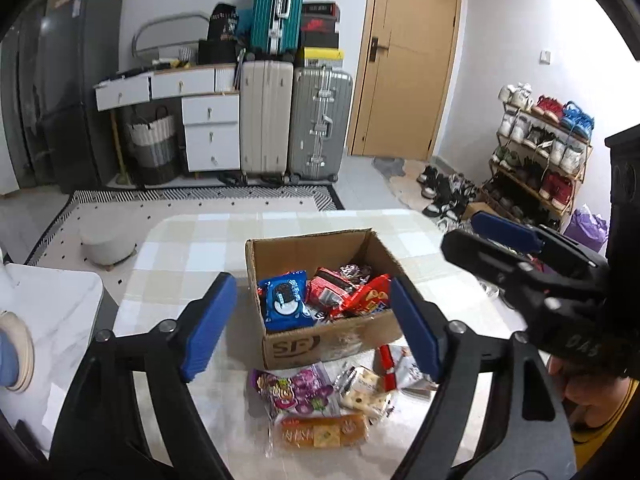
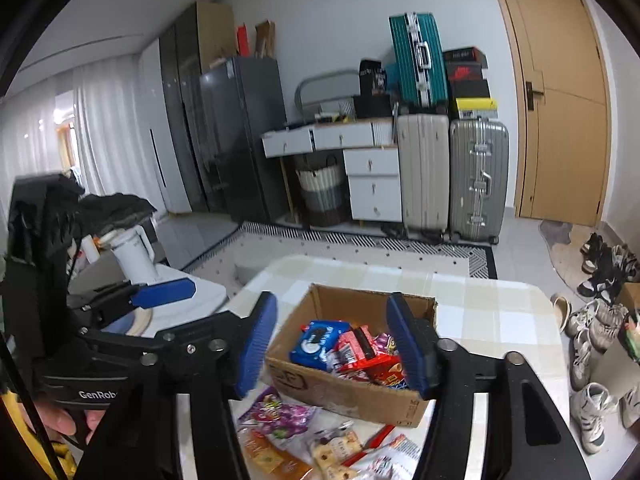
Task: Organize snacks
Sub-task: 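Move both tools back toward the remaining snacks on the table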
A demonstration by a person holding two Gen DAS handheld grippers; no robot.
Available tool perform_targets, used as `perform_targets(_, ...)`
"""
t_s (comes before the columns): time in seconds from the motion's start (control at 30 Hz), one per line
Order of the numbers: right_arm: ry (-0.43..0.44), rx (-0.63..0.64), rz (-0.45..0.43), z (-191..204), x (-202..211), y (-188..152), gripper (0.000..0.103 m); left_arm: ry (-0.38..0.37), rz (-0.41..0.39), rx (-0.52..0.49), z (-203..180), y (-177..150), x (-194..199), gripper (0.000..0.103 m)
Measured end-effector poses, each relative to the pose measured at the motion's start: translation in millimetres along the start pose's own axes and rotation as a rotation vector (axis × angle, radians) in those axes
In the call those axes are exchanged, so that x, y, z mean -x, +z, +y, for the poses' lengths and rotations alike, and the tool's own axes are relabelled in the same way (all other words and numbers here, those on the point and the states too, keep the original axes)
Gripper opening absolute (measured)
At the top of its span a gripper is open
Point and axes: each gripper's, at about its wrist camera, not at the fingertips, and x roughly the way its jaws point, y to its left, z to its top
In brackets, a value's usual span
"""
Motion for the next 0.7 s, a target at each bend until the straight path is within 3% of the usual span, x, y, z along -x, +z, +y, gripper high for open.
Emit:
perform_targets(0.17, -0.02, 0.055, -0.053, 20.0, 48.9, -4.0, 0.074, 0.021, -0.045, -0.02, -7.3, -13.8, 54.6, 0.08)
perform_targets(0.3, -0.02, 0.067, -0.098, 36.4, 85.3, -8.4, 0.089, 0.025, -0.083, -0.015, -9.1, -22.9, 97.1, 0.083)
perform_targets(0.7, -0.017, 0.098, -0.243, 70.7, 158.0, -47.0, 0.101, 0.046, -0.144, 0.0, 1.5, -60.2, 185.6, 0.087)
